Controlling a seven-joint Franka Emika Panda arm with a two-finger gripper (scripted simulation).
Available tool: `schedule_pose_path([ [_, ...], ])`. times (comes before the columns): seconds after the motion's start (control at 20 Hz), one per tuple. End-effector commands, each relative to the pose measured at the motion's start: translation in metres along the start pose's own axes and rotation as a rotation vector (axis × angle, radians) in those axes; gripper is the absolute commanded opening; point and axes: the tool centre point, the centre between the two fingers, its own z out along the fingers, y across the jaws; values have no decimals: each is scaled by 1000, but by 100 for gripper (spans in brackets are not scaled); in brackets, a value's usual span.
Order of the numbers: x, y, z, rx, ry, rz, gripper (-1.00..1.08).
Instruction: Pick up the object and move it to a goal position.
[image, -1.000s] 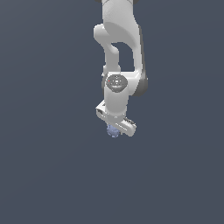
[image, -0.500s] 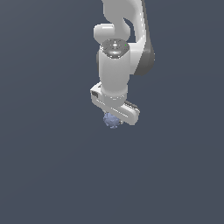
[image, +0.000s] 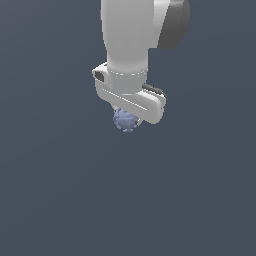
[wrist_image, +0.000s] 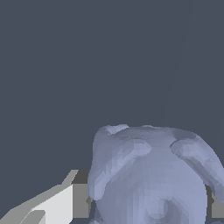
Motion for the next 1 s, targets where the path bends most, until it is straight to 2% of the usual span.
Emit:
schedule_pose_path([
  [0.0, 3, 0, -21, -1, -1, 0, -100],
  [0.45, 10, -2, -66, -1, -2, -1, -100],
  [0.95, 12, -3, -71, -1, -2, -1, -100],
])
